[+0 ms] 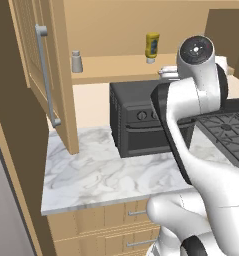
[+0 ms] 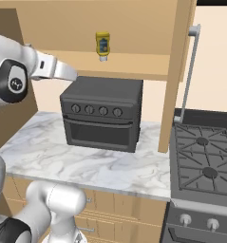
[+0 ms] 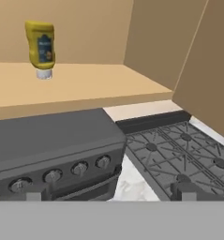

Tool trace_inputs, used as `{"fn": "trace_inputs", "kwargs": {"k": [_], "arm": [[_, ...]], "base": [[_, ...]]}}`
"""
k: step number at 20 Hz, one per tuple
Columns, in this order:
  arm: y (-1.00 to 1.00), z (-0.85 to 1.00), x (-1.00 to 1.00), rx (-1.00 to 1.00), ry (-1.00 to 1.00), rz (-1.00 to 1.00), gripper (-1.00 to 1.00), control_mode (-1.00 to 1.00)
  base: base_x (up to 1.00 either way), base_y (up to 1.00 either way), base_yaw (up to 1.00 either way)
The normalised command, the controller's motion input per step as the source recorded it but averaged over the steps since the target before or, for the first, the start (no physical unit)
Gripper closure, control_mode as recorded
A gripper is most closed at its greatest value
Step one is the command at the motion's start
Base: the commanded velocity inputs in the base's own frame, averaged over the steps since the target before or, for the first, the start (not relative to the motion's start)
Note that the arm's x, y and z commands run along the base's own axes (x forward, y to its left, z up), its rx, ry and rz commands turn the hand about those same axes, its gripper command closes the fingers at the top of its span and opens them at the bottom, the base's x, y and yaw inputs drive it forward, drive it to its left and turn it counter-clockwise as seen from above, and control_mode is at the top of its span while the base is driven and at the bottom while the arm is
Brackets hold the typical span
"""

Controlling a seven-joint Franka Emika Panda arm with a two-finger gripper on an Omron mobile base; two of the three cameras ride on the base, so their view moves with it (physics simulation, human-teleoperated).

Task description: Move the shaker and mustard from the cabinet to the dining counter.

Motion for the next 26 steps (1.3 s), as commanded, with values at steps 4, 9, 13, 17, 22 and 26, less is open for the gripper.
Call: {"fn": "trace_inputs", "kwargs": {"k": [4,9,13,17,22,26], "arm": [[0.00,0.00,0.54,0.00,0.00,-0.04,-1.00,-1.00],[0.00,0.00,0.51,0.01,-0.01,0.00,-1.00,-1.00],[0.00,0.00,0.37,0.00,-0.05,0.00,-1.00,-1.00],[0.00,0.05,0.32,0.01,-0.09,0.00,-1.00,-1.00],[0.02,0.03,0.43,0.00,-0.07,0.00,-1.00,-1.00],[0.03,0.05,0.41,0.00,-0.04,0.00,-1.00,-1.00]], "base": [[0.00,0.00,0.00],[0.00,0.00,0.00],[0.00,0.00,0.00],[0.00,0.00,0.00],[0.00,0.00,0.00],[0.00,0.00,0.00]]}}
